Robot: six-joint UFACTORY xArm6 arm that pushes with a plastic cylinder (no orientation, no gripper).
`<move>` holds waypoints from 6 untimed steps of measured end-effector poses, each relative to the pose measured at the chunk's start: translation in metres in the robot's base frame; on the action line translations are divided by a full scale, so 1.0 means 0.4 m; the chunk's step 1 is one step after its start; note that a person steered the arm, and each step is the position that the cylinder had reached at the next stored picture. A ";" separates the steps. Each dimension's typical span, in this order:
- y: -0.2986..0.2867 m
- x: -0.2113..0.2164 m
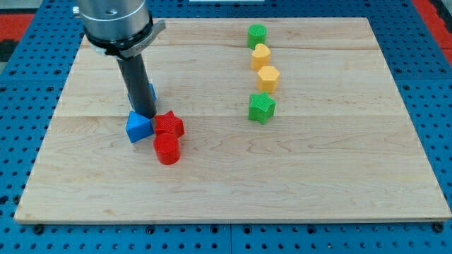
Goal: Move the red star to the bottom right of the green star
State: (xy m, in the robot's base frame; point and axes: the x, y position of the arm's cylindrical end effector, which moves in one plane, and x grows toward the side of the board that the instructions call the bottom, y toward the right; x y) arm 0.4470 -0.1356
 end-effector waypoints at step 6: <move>0.445 0.129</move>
